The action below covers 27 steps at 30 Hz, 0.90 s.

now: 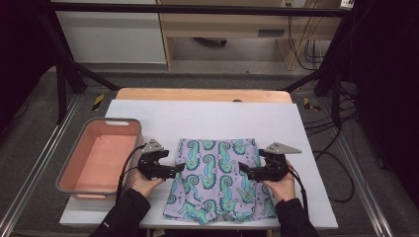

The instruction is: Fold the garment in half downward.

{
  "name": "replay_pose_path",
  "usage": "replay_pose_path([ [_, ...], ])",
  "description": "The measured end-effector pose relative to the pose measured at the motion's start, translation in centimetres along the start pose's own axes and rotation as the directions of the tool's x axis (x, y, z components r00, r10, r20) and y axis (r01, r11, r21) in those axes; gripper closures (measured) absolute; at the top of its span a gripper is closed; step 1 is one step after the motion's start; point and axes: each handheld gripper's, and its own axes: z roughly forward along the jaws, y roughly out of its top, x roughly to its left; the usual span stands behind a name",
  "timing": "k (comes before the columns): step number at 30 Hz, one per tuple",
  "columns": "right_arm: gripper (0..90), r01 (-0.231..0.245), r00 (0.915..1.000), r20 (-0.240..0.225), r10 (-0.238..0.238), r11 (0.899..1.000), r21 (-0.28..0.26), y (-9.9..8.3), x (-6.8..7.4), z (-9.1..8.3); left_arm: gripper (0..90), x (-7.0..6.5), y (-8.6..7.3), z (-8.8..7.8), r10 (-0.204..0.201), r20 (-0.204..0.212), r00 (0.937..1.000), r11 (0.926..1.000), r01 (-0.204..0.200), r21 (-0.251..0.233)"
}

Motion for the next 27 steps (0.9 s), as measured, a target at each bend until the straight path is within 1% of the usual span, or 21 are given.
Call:
replay_pose_path([
  [1,2.7,0.005,0.9999,-0.009,-0.005,1.0,0.003,-0.2,0.4,-0.1,12.1,0.0,0.0,0.0,-0.001,-0.001,1.0,1.0,0.001,0.002],
  [3,2.7,0.022,0.9997,-0.013,-0.022,1.0,0.011,-0.5,1.1,-0.1,12.1,0.0,0.0,-0.1,0.001,-0.004,1.0,1.0,-0.001,0.006],
  [5,2.7,0.022,0.9993,-0.03,-0.021,1.0,0.016,-0.8,1.7,-0.1,12.1,-0.1,0.2,-0.1,0.001,-0.002,1.0,1.0,-0.001,0.009],
  [8,2.7,0.035,0.9989,-0.032,-0.035,0.999,0.029,-1.1,2.3,0.1,12.1,-0.2,0.5,-0.1,0.013,-0.003,0.9999,0.9998,-0.013,0.013],
  [12,2.7,0.04,0.9987,-0.034,-0.039,0.999,0.031,-1.3,3.1,0.2,12.1,-0.2,0.9,0.0,0.015,-0.002,0.9999,0.9997,-0.015,0.017],
  [16,2.6,0.044,0.9984,-0.037,-0.043,0.999,0.025,-1.2,3.5,0.3,12.1,-0.1,1.5,-0.2,0.017,-0.006,0.9998,0.9999,-0.017,0.005],
  [19,2.5,0.044,0.9983,-0.039,-0.043,0.999,0.027,-1.2,3.7,0.4,12.2,0.0,1.9,-0.1,0.019,-0.007,0.9998,0.9998,-0.019,0.006],
  [20,2.5,0.046,0.9982,-0.039,-0.045,0.999,0.029,-1.2,3.8,0.4,12.2,0.1,2.1,0.0,0.015,-0.011,0.9998,0.9999,-0.015,0.005],
  [22,2.3,0.04,0.9984,-0.042,-0.039,0.999,0.025,-1.2,3.9,0.5,12.2,0.3,2.3,0.1,0.008,-0.003,1.0,1.0,-0.008,0.002],
  [23,2.3,0.04,0.9984,-0.042,-0.039,0.999,0.023,-1.2,4.0,0.5,12.1,0.3,2.4,0.2,0.009,0.0,1.0,1.0,-0.009,0.003],
  [25,2.3,0.04,0.9983,-0.044,-0.039,0.999,0.024,-1.1,4.0,0.5,12.1,0.4,2.6,0.5,0.022,-0.013,0.9997,0.9997,-0.022,0.01],
  [27,2.2,0.036,0.9984,-0.045,-0.035,0.999,0.02,-1.1,4.1,0.5,12.1,0.5,2.9,0.8,0.013,-0.009,0.9999,0.9998,-0.013,0.013],
])
